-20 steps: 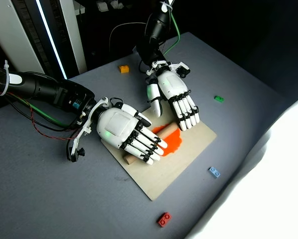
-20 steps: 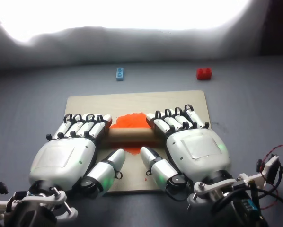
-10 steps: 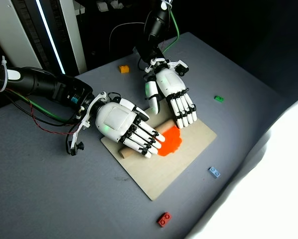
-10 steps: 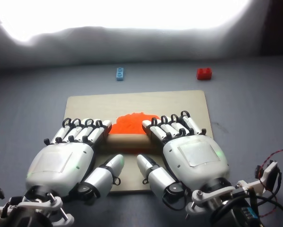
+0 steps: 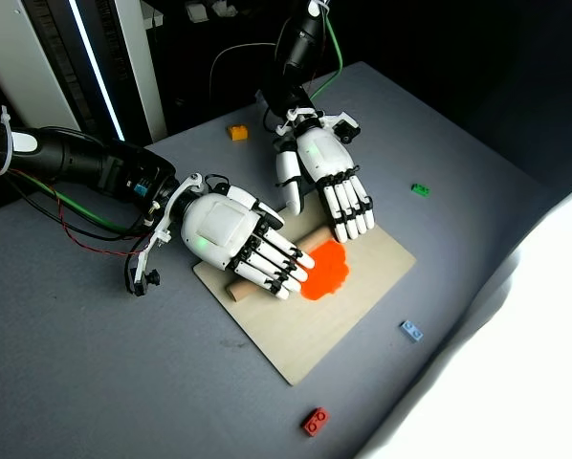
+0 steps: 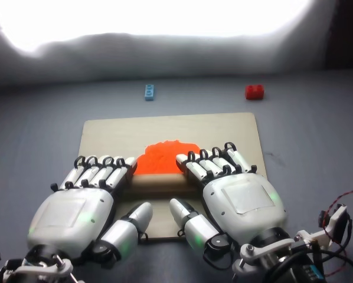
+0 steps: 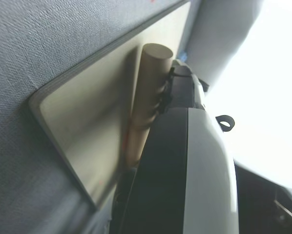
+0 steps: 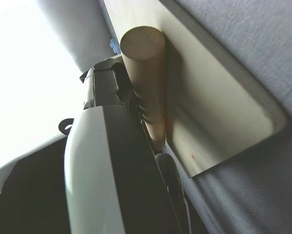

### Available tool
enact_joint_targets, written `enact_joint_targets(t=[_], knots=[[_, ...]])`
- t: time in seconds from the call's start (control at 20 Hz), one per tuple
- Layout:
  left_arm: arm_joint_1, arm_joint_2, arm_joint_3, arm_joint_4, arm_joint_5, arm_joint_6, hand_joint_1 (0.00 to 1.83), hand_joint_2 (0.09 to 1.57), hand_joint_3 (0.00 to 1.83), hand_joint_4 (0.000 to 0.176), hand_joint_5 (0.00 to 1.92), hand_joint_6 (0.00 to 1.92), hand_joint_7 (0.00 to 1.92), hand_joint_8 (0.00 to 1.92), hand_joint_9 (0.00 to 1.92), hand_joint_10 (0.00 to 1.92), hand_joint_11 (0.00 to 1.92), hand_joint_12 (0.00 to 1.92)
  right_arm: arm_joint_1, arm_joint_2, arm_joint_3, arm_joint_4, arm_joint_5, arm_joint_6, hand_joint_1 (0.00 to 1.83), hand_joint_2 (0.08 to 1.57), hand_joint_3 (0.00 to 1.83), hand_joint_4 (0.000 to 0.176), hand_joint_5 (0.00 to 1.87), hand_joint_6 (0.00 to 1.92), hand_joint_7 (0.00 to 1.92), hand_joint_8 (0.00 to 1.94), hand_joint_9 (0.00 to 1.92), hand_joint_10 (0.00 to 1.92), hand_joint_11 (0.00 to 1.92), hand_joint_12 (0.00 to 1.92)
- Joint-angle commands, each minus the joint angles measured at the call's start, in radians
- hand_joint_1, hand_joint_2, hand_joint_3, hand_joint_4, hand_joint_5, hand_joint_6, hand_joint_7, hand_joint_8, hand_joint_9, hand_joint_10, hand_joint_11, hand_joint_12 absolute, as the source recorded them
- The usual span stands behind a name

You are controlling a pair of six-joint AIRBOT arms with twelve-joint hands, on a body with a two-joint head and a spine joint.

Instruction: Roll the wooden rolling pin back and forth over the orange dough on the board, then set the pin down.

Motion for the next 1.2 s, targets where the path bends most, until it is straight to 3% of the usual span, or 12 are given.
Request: enact_joint_targets(t=[0.0, 0.25, 0.4, 1.15], knots=[[0.010, 0.001, -0.005, 0.026, -0.064, -0.004, 0.00, 1.53, 0.00, 0.000, 0.18, 0.01, 0.22, 0.00, 0.15, 0.00, 0.00, 0.17, -0.011, -0.002, -0.006, -0.031, 0.027, 0.002, 0.00, 1.57, 0.01, 0.000, 0.30, 0.00, 0.35, 0.01, 0.32, 0.01, 0.00, 0.71], [0.021, 0.001, -0.017, 0.036, -0.072, -0.007, 0.00, 1.53, 0.00, 0.000, 0.18, 0.00, 0.22, 0.00, 0.15, 0.00, 0.00, 0.17, -0.013, -0.002, -0.012, -0.035, 0.030, -0.001, 0.00, 1.57, 0.01, 0.000, 0.30, 0.00, 0.35, 0.01, 0.32, 0.01, 0.00, 0.70], [0.024, 0.001, -0.021, 0.042, -0.076, -0.010, 0.00, 1.55, 0.00, 0.000, 0.20, 0.01, 0.22, 0.00, 0.16, 0.01, 0.00, 0.10, -0.016, -0.001, -0.018, -0.045, 0.039, -0.004, 0.00, 1.57, 0.01, 0.000, 0.31, 0.01, 0.38, 0.01, 0.36, 0.02, 0.00, 0.80], [0.045, 0.003, -0.045, 0.057, -0.097, -0.019, 0.00, 1.53, 0.00, 0.000, 0.20, 0.01, 0.23, 0.01, 0.17, 0.01, 0.00, 0.16, -0.023, -0.001, -0.047, -0.048, 0.051, -0.020, 0.00, 1.57, 0.02, 0.000, 0.33, 0.01, 0.39, 0.00, 0.38, 0.01, 0.00, 0.86]])
